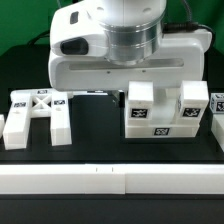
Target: Assemble chair
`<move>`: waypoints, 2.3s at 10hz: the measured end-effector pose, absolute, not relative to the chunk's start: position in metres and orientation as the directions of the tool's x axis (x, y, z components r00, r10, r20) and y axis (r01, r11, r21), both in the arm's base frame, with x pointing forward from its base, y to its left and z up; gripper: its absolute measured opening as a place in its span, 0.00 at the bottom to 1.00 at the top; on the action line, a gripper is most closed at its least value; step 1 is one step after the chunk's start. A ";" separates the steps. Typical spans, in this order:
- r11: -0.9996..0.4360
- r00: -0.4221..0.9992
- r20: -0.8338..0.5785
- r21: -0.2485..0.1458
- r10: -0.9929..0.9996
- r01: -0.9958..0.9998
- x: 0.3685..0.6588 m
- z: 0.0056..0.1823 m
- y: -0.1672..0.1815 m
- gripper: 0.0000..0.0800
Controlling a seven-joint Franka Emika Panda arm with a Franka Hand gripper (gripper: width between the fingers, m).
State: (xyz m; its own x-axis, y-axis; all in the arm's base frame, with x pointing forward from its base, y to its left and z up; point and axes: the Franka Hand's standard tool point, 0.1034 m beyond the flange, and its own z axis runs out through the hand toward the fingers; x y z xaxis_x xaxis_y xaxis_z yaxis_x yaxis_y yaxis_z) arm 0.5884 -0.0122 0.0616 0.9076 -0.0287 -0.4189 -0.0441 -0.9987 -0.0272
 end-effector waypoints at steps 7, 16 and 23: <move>-0.997 0.666 -0.744 -0.072 0.057 0.005 0.569 0.051 -0.017 0.04; -0.998 0.599 -0.800 -0.058 0.040 -0.010 0.554 0.043 -0.019 0.04; -0.999 0.594 -0.804 -0.043 0.017 -0.030 0.548 0.039 -0.022 0.54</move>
Offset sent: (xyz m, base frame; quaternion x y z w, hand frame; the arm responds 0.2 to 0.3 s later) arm 0.0105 0.0074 -0.0009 0.0377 -0.2021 -0.1081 0.9726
